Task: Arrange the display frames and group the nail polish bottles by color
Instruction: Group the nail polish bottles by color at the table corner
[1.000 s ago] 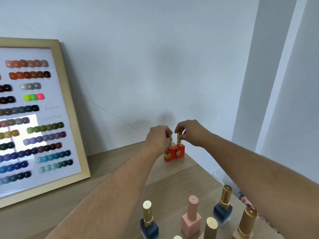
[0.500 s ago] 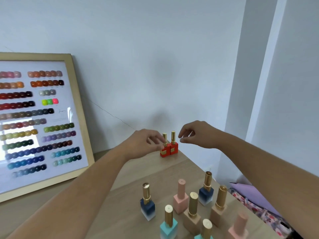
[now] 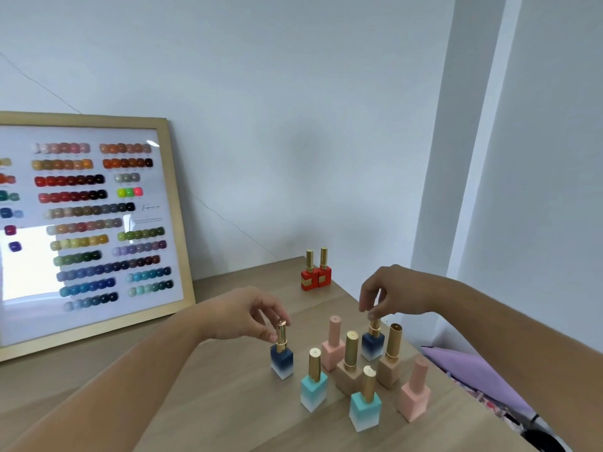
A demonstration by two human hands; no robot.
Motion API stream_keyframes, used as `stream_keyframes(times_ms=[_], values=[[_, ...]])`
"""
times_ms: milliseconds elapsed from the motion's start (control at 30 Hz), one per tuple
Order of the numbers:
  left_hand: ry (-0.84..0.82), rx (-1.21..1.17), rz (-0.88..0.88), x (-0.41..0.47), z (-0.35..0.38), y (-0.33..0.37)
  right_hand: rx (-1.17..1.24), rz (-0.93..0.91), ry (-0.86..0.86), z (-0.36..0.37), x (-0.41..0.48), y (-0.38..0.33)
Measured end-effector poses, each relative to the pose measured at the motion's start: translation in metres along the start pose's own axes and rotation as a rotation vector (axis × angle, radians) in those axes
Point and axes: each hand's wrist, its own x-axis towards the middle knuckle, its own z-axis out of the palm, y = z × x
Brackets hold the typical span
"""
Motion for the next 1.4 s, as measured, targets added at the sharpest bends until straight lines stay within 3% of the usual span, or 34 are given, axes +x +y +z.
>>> stream_keyframes(times_ms=[367,667,900,1400], values=[[0.193,-0.035,-0.005,0.021,0.012,-0.007,-0.009,0.035,0.116,0.008,0.010,0.007],[0.481,0.036,-0.042,0.105,0.006,0.001,0.016,-0.004,0.290,0.002,0.082,0.023],[0.611,0.098,-0.068,0.166,0.002,-0.006,-0.003,-0.078,0.370,0.005,0.139,0.033],[0.735,0.097,-0.093,0.202,0.012,-0.014,0.075,-0.074,0.515,0.017,0.169,0.051]])
